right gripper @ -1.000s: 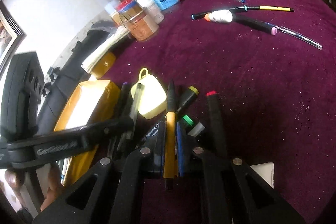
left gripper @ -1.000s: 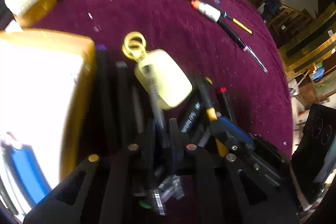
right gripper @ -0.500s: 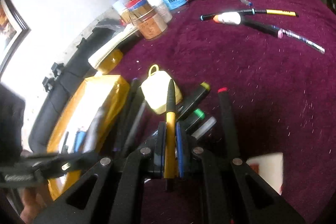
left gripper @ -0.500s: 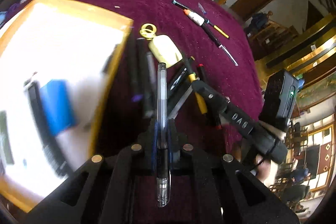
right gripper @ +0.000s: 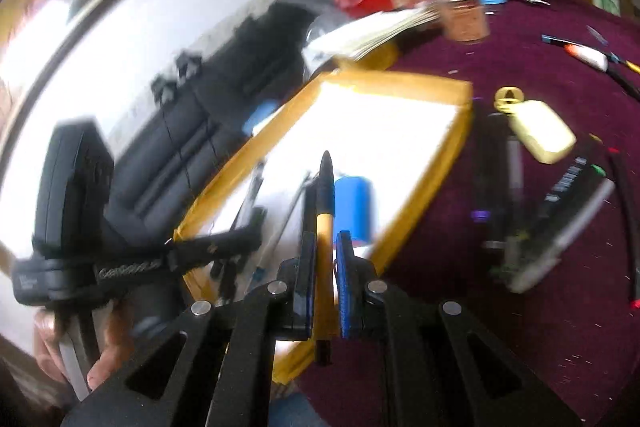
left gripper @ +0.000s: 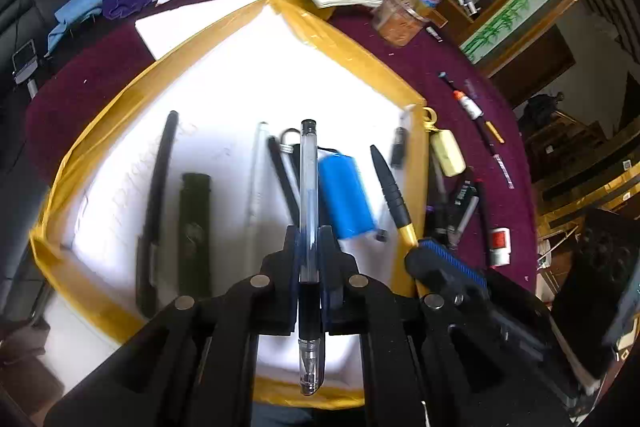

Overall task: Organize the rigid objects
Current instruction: 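Lower both pens into the tray among the other items and open both tools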

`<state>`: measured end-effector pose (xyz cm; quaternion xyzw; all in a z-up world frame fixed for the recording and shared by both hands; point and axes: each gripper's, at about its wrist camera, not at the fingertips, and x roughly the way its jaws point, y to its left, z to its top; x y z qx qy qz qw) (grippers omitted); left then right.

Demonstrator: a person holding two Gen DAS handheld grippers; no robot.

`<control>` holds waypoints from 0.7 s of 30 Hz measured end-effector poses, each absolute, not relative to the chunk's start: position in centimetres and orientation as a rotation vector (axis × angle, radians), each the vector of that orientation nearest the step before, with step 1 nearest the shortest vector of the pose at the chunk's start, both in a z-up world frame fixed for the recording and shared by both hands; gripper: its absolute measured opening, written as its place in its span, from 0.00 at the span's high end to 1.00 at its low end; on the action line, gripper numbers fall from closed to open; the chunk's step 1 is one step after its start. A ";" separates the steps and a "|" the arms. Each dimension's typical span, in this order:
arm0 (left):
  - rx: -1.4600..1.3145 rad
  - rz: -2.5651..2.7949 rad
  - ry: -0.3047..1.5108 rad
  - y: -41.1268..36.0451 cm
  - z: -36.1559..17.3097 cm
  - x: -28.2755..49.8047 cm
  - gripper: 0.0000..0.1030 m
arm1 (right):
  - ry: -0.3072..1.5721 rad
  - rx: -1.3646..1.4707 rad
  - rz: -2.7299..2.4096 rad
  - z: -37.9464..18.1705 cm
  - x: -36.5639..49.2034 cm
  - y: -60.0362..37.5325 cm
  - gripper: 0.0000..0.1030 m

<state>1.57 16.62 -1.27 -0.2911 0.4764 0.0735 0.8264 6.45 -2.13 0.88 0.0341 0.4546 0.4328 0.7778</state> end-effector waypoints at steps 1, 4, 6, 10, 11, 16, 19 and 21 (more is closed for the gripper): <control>-0.624 0.152 1.014 17.1 -1.5 1.7 0.94 | 0.988 0.053 0.929 0.6 6.3 -1.0 0.91; -0.602 0.140 1.026 17.1 -1.9 2.5 0.94 | 0.999 0.032 0.910 -0.1 5.9 0.5 0.91; -0.588 0.119 1.032 17.1 -2.1 2.7 0.94 | 1.015 0.025 0.883 -0.6 5.9 1.1 0.91; -0.555 0.136 1.043 17.1 -2.5 2.7 0.94 | 1.009 -0.015 0.822 -1.1 5.6 1.8 0.91; -0.561 0.134 1.050 17.2 -2.9 2.9 0.94 | 1.013 -0.020 0.816 -1.2 5.8 1.9 0.91; -0.567 0.116 1.082 17.4 -3.9 3.2 0.94 | 1.021 -0.048 0.785 -1.4 6.1 2.6 0.91; -0.551 0.118 1.089 17.2 -4.2 3.3 0.94 | 1.036 -0.065 0.774 -1.9 6.2 3.0 0.91; -0.560 0.114 1.085 17.3 -4.2 3.2 0.94 | 1.027 -0.079 0.767 -2.0 6.0 3.2 0.91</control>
